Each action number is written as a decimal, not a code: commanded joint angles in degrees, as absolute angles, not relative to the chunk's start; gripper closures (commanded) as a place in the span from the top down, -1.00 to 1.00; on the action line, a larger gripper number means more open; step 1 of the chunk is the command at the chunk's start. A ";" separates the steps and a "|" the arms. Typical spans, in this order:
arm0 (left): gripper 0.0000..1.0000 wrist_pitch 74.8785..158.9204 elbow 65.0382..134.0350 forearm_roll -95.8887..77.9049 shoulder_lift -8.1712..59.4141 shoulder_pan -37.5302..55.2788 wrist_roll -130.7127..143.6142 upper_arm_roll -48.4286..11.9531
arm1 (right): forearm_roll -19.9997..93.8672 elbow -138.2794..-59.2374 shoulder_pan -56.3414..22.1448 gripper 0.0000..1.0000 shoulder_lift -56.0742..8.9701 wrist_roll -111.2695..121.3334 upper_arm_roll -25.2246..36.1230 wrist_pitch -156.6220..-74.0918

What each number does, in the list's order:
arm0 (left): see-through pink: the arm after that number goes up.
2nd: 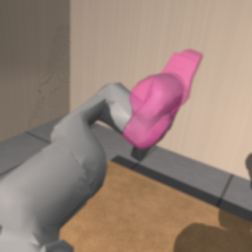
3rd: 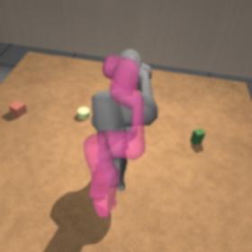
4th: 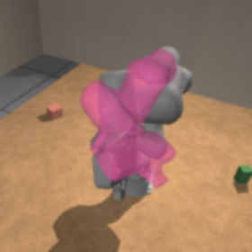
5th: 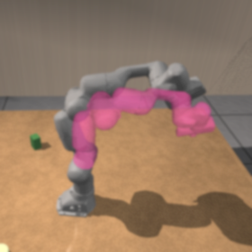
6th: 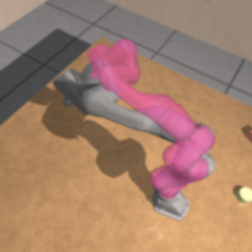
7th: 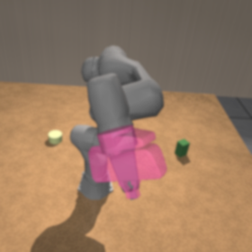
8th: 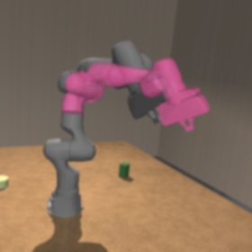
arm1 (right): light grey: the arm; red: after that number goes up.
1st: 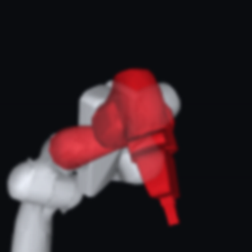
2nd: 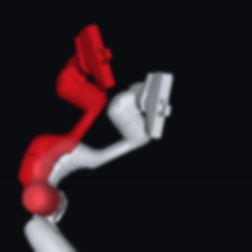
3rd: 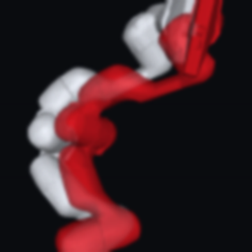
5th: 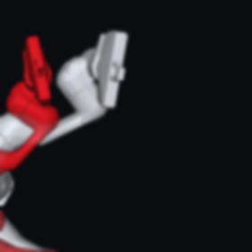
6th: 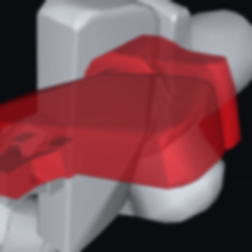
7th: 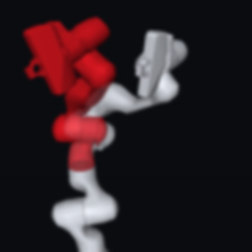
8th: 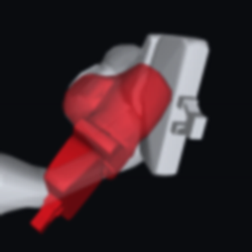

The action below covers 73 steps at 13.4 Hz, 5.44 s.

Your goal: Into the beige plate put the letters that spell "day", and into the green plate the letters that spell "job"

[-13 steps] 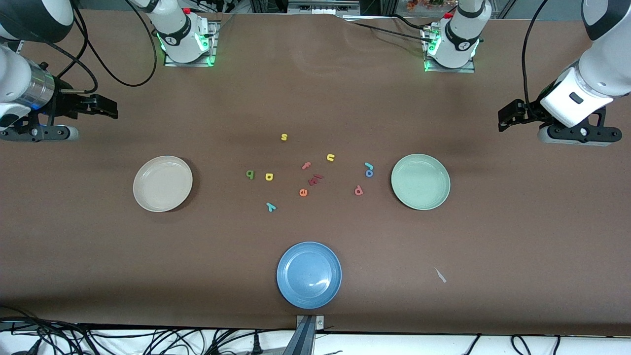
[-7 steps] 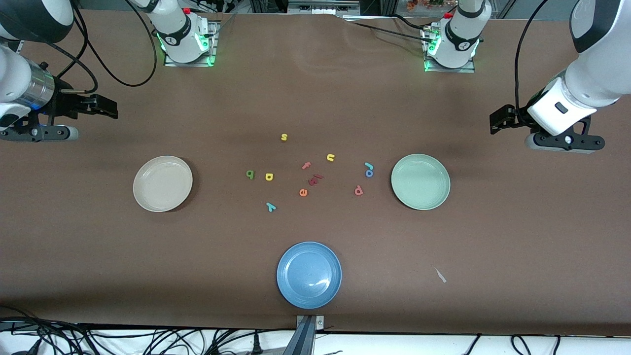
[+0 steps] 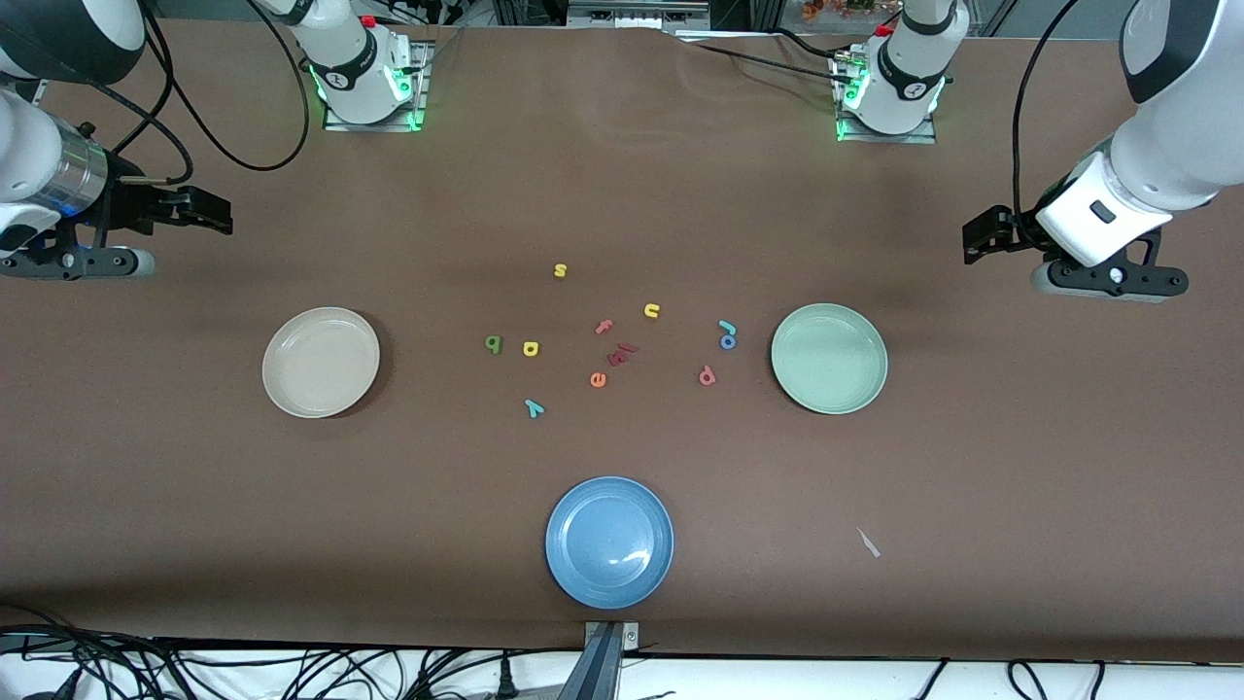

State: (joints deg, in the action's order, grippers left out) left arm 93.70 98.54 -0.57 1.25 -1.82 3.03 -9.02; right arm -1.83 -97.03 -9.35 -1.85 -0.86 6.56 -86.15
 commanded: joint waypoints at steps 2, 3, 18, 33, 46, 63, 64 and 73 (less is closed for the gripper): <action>1.00 92.29 96.68 -0.97 2.02 -0.97 2.20 -8.96 | -1.14 -96.50 -9.32 1.00 -1.58 -0.09 6.59 -85.34; 1.00 92.29 96.68 -0.97 2.11 -0.27 2.20 -9.14 | -1.14 -96.59 -9.32 1.00 -1.58 -0.09 6.68 -85.34; 1.00 90.88 96.42 -1.32 2.28 1.23 1.32 -9.40 | 0.87 -97.12 -9.49 1.00 -2.98 -0.18 6.24 -89.72; 1.00 107.73 97.47 -3.60 21.51 12.81 19.80 -15.12 | 3.08 -107.75 -26.18 1.00 -15.10 -19.66 5.62 -118.27; -0.07 122.68 105.03 -2.72 32.07 19.51 51.68 -14.85 | 3.08 -115.75 -33.49 0.99 -28.56 -31.82 4.39 -145.63; -0.88 130.08 104.77 3.43 37.53 19.78 59.85 -14.06 | 6.85 -114.26 -32.87 -0.46 -32.26 -31.29 3.17 -148.54; -1.00 129.90 104.77 3.34 37.36 19.51 59.94 -14.15 | 6.86 -114.26 -32.87 -0.53 -32.26 -31.29 3.16 -148.54; -1.00 119.03 101.18 3.43 32.35 16.35 54.26 -14.15 | 6.86 -110.39 -32.26 -1.00 -29.19 -27.00 6.40 -137.40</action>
